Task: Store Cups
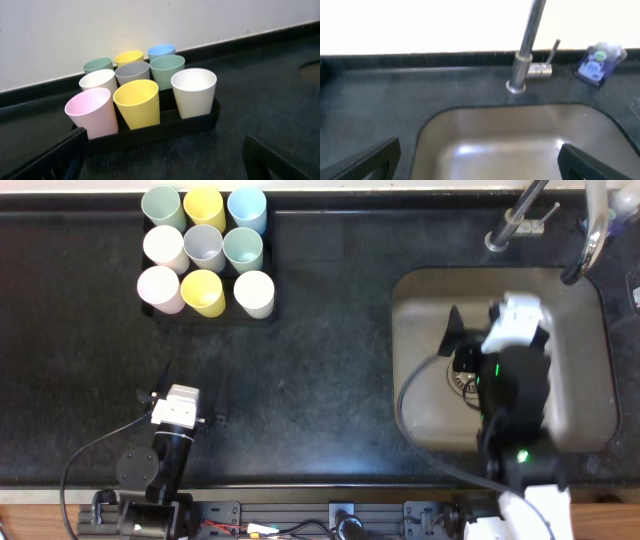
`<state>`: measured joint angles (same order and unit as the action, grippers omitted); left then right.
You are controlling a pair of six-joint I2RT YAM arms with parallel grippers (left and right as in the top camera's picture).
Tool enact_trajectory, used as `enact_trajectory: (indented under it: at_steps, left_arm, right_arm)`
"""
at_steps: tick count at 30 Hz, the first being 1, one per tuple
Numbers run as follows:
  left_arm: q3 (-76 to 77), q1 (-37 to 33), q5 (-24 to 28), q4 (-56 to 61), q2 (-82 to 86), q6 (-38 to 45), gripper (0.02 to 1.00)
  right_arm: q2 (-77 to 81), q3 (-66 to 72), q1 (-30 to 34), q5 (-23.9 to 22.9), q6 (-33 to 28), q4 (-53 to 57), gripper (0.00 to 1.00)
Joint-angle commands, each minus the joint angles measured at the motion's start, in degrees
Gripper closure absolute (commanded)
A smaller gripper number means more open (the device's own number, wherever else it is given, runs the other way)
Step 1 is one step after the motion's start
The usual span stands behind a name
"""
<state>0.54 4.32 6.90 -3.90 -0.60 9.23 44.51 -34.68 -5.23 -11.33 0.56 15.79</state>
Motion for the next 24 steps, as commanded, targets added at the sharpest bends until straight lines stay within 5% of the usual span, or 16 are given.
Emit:
enact_trajectory:
  at_steps: [1, 13, 19, 24]
  left_arm:
    - [-0.1, -0.1, 0.4, -0.3, 0.4, 0.8, 0.023]
    - [-0.1, -0.1, 0.4, -0.3, 0.4, 0.8, 0.02]
    - [-0.1, -0.1, 0.4, -0.3, 0.4, 0.8, 0.018]
    - [-0.1, -0.1, 0.4, -0.3, 0.4, 0.8, 0.02]
  right_arm:
    - [-10.6, 11.6, 0.3, -1.1, -3.9, -5.7, 0.003]
    - [-19.3, 28.0, 0.8, -1.0, -3.8, -32.0, 0.003]
    - [-29.1, 33.7, 1.9, -1.0, -3.8, -32.2, 0.005]
    - [-40.5, 34.4, 1.9, -1.0, -3.8, -15.0, 0.005]
